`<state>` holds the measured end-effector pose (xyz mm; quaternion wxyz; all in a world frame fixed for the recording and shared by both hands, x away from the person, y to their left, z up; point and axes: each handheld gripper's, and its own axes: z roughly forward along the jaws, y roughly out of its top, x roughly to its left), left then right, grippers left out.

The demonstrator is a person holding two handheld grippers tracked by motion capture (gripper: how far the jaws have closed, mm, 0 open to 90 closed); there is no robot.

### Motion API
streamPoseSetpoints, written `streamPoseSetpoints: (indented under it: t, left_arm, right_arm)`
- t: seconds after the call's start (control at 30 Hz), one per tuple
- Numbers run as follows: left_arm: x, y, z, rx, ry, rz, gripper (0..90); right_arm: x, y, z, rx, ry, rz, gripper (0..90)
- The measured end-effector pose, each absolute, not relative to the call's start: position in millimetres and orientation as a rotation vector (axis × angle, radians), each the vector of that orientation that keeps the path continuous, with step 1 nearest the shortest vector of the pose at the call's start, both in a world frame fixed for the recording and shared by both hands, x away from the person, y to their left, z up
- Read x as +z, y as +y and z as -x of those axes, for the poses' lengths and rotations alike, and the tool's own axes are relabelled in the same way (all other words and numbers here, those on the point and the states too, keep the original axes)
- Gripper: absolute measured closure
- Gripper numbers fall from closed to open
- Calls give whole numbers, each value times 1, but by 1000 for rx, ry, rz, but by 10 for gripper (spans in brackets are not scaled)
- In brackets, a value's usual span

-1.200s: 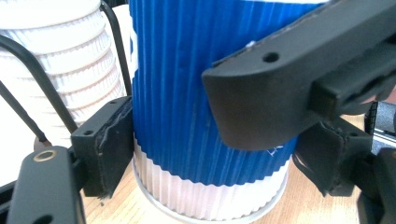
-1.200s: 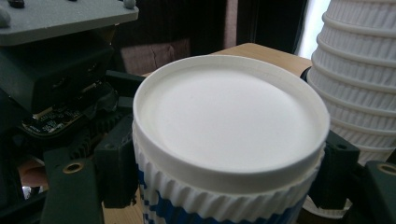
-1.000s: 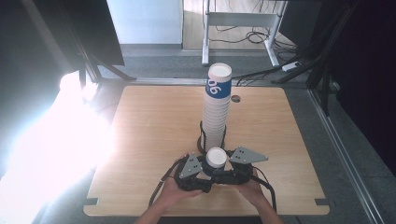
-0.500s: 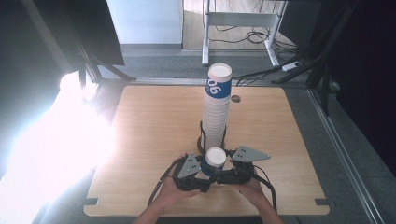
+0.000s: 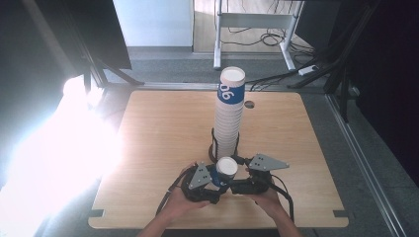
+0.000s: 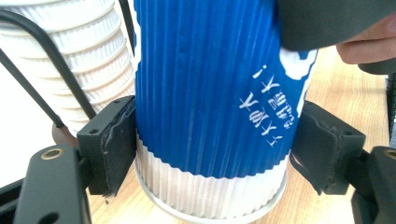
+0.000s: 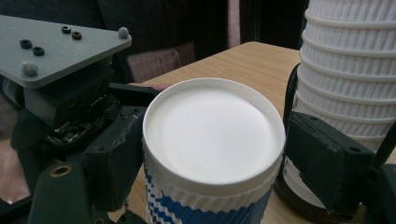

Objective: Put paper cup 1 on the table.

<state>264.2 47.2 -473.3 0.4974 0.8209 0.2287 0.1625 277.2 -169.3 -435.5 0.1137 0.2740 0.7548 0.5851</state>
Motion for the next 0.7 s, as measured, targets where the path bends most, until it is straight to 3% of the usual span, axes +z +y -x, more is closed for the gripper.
streamPoseSetpoints:
  t: [0.37,0.7]
  left_arm:
    - [-463,60,-271,453,547,-2036,214]
    - [-449,64,-275,529,487,-2177,214]
  right_arm:
    - [-432,-175,-278,1732,2204,-801,196]
    - [-428,-186,-279,1708,2216,-799,187]
